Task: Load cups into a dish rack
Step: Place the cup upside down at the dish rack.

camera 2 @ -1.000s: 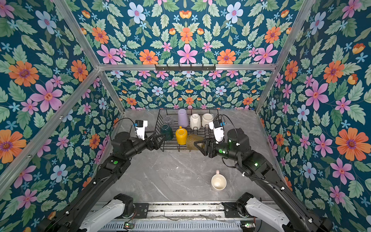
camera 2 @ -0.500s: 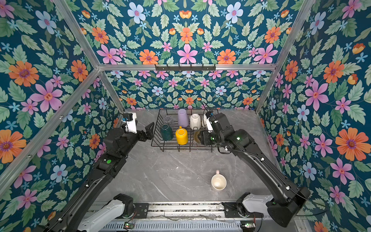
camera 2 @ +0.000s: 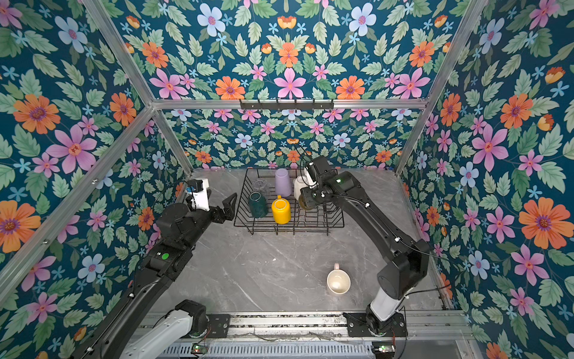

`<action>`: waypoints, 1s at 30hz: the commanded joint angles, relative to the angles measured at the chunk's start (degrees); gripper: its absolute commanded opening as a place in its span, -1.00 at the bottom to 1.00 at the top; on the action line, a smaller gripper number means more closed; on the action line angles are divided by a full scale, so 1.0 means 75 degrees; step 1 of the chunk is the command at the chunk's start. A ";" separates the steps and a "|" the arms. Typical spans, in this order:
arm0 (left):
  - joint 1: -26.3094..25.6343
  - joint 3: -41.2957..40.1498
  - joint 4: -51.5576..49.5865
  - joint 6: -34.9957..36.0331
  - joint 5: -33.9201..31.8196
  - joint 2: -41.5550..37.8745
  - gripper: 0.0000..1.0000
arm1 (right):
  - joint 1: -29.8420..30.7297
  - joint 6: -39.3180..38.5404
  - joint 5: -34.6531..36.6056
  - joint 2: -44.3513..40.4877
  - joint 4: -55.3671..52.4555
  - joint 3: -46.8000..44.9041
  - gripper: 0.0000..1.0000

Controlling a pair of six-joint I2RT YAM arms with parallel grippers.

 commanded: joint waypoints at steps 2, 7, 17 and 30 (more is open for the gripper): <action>0.0022 0.0009 0.0098 0.0023 0.0043 -0.0061 1.00 | -0.0071 -0.0290 0.0112 0.0531 -0.0266 0.0426 -1.00; 0.0023 0.0020 0.0060 0.0029 0.0041 -0.0091 1.00 | -0.0105 -0.0384 0.0157 0.1118 -0.0428 0.0857 -1.00; 0.0040 0.0032 0.0025 0.0032 0.0058 -0.0139 1.00 | -0.0123 -0.0463 0.0147 0.1958 -0.0354 0.1336 -1.00; 0.0048 0.0032 0.0013 0.0031 0.0076 -0.0167 1.00 | -0.0137 -0.0585 0.0453 0.3344 -0.0638 0.2416 -1.00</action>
